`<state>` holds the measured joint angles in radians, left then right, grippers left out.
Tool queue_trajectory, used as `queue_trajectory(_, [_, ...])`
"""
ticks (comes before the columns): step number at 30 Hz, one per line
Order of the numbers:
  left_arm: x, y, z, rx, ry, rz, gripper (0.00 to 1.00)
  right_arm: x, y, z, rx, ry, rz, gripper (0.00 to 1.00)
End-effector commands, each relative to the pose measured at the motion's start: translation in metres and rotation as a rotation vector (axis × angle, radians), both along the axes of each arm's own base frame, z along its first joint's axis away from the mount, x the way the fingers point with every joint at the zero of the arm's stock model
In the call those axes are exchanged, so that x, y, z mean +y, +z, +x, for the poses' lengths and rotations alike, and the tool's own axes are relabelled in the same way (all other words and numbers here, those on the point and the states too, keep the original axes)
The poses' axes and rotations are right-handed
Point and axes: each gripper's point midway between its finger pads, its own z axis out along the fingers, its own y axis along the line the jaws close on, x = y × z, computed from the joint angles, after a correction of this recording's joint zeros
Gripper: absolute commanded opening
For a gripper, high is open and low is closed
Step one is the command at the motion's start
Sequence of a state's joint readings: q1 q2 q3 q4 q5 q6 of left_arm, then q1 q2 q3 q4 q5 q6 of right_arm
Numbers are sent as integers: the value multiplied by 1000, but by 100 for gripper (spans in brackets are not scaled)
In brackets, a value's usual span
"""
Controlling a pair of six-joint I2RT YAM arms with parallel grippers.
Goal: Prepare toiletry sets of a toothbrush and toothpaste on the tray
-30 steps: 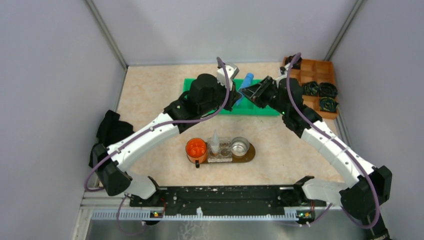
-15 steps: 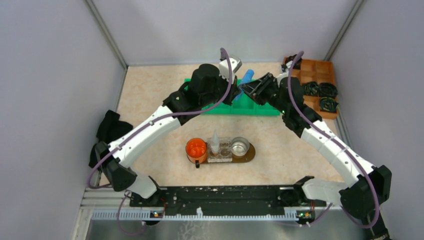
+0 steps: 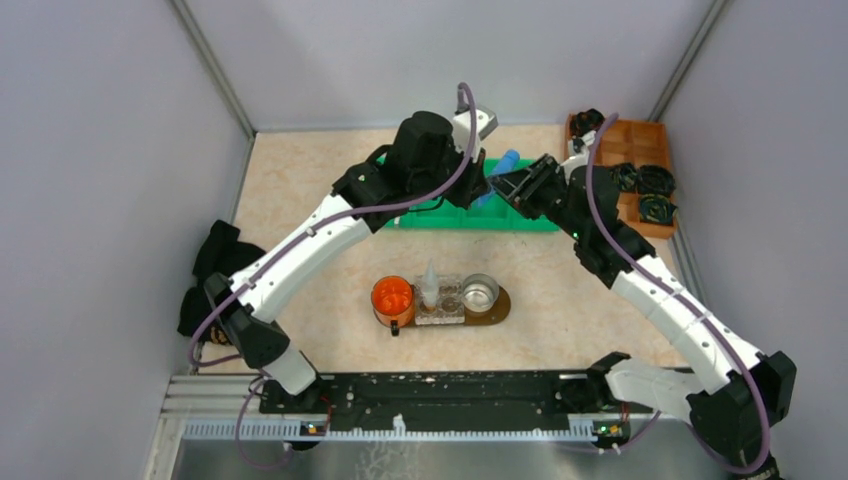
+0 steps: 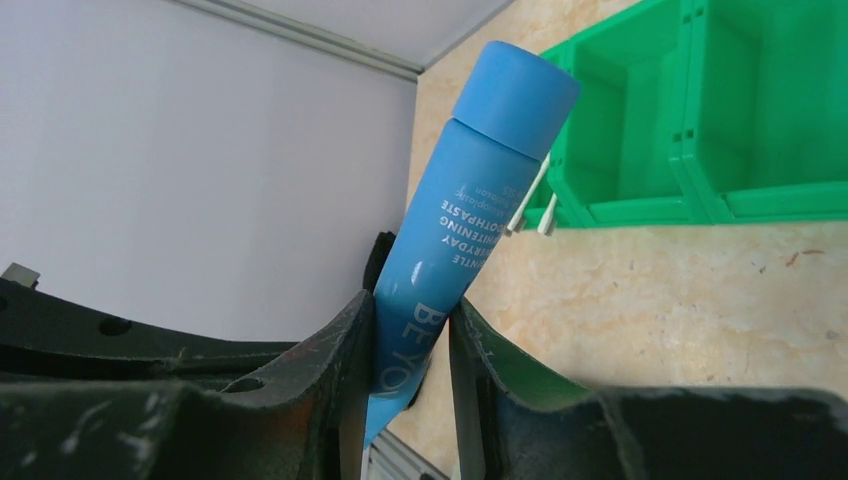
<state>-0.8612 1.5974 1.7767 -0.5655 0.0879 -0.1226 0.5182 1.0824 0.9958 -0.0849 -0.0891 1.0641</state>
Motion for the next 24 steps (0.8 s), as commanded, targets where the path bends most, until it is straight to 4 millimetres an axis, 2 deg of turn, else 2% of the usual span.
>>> queue_trajectory(1, [-25, 81, 14, -142, -14, -238, 0, 37, -28, -76, 66, 373, -64, 32])
queue_trajectory(8, [-18, 89, 17, -129, 15, -244, 0, 30, -45, -90, 88, 403, -110, 32])
queue_trajectory(13, [-16, 88, 20, -115, 32, -252, 0, 28, -55, -108, 98, 470, -119, 35])
queue_trajectory(19, [-15, 87, 22, -112, 33, -259, 0, 13, -66, -133, 92, 497, -142, 45])
queue_trajectory(24, [-16, 87, 23, -105, 21, -273, 0, -3, -69, -143, 63, 453, -174, 46])
